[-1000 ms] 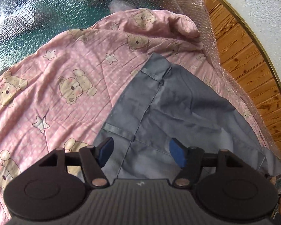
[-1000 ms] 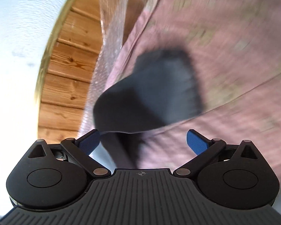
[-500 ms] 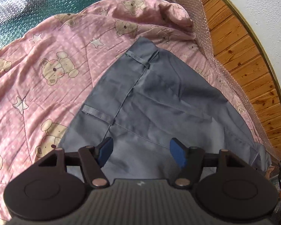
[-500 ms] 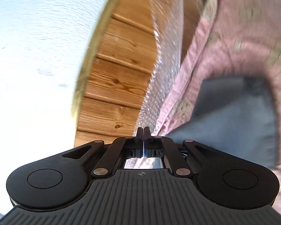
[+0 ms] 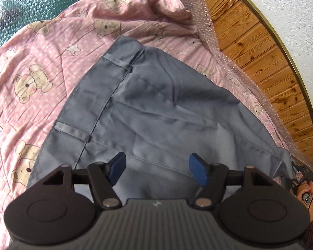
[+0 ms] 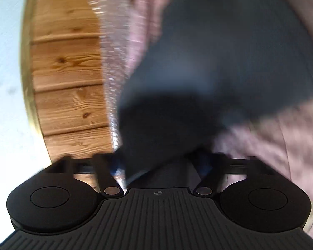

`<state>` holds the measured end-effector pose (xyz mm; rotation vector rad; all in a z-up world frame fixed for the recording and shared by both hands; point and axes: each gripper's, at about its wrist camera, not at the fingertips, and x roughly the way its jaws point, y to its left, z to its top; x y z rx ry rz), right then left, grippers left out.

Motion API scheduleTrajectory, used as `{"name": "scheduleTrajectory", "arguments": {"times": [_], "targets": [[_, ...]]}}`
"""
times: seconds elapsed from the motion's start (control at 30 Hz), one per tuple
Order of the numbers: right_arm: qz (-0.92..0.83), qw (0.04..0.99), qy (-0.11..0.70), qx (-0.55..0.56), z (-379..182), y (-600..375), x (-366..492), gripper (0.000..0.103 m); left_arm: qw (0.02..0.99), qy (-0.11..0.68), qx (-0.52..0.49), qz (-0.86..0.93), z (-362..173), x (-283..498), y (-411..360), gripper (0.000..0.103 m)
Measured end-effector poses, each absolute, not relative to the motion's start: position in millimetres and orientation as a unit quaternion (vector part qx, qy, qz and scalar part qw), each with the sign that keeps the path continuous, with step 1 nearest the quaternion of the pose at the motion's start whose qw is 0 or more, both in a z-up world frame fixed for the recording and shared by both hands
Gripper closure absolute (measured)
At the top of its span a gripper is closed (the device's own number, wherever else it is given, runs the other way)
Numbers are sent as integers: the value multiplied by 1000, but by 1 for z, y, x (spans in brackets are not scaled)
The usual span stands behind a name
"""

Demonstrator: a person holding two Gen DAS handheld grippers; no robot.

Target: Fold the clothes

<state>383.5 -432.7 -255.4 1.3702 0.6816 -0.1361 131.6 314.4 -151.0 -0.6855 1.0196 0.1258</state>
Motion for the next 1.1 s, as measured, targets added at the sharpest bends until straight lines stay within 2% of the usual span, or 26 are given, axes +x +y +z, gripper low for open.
{"name": "scheduleTrajectory", "arguments": {"times": [0.03,0.1,0.17,0.23,0.27,0.43,0.5,0.57,0.6,0.63,0.67,0.7,0.73,0.8,0.87,0.93,0.97,1.0,1.03,1.1], "targets": [[-64,751,294,588,-237,-436,382,96,817,476,-320,61,-149,129,315,35],[-71,825,242,506,-182,-437,356,103,818,470,-323,73,-149,120,322,35],[-73,892,194,402,-123,-430,324,103,815,466,-334,83,-153,109,330,35],[-78,927,200,309,-93,-413,294,103,805,471,-349,94,-163,101,337,34],[-85,933,217,275,-88,-408,283,103,800,475,-352,95,-169,100,338,34],[-214,885,353,215,-149,-410,251,103,808,482,-330,77,-175,101,326,35],[-200,894,351,195,-146,-390,227,103,819,475,-314,64,-169,99,319,35],[-176,884,364,235,-153,-391,216,103,824,475,-304,60,-167,96,312,35],[-164,878,370,256,-157,-392,211,100,823,476,-303,60,-167,94,310,35],[-151,871,376,278,-161,-393,206,84,823,476,-304,61,-167,92,309,35],[-139,863,382,300,-165,-395,202,66,824,473,-304,64,-164,88,307,35],[-126,855,388,321,-169,-396,197,30,827,467,-305,66,-159,84,305,35],[-131,827,373,399,-185,-417,185,20,832,457,-308,66,-152,77,302,35],[-162,756,334,539,-220,-461,161,13,840,440,-310,67,-138,61,297,34],[-185,710,312,604,-251,-494,151,10,844,431,-310,72,-128,43,290,32],[-160,679,310,646,-278,-515,159,11,843,431,-312,77,-122,27,283,32],[-143,683,300,651,-277,-523,163,22,843,432,-313,77,-119,19,279,32],[-124,689,289,653,-275,-531,168,91,843,431,-312,77,-116,12,275,32],[-132,729,271,615,-251,-534,165,103,845,430,-307,79,-111,6,271,32],[-154,808,232,519,-198,-540,159,103,852,414,-309,84,-99,-6,262,32]]}}
